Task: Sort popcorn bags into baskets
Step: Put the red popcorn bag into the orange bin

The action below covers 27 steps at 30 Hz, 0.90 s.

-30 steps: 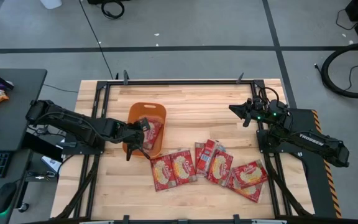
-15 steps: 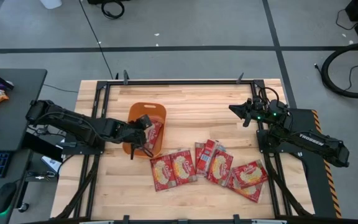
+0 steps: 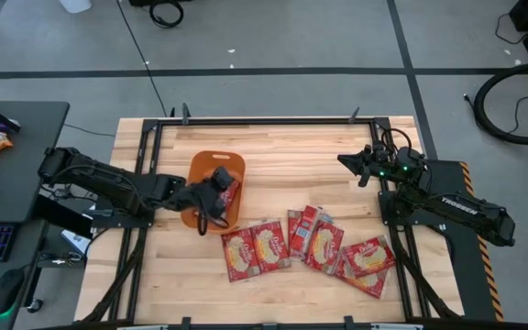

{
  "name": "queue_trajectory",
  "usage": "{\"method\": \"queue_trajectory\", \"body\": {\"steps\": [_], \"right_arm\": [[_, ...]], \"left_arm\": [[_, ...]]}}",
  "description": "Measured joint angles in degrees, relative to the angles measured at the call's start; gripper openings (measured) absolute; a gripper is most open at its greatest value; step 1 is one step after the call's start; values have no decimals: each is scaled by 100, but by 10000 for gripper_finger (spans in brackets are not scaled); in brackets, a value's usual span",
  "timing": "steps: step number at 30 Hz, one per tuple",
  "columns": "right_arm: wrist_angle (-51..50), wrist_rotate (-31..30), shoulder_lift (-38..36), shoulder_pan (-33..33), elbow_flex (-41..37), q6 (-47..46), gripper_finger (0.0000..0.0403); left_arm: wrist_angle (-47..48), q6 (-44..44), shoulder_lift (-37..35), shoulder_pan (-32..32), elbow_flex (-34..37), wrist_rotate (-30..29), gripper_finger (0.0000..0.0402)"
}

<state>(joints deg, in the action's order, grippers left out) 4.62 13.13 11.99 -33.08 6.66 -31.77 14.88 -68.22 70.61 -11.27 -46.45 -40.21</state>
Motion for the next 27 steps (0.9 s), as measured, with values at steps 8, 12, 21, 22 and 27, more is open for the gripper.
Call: {"method": "queue_trajectory", "body": {"steps": [8,12,21,22,27], "right_arm": [[-2,0,-2,0,0,0,40],[-1,0,-2,0,0,0,40],[8,0,0,0,0,2,39],[21,1,0,-1,0,1,40],[3,0,0,0,-2,0,40]], "left_arm": [[-1396,1133,-2,-188,0,770,110],[-1892,2460,17,-317,0,1754,110],[-1880,3609,781,-853,-225,1648,109],[-1852,3607,926,-914,-332,1615,109],[-1270,3749,1735,-1038,-1133,1474,109]]}}
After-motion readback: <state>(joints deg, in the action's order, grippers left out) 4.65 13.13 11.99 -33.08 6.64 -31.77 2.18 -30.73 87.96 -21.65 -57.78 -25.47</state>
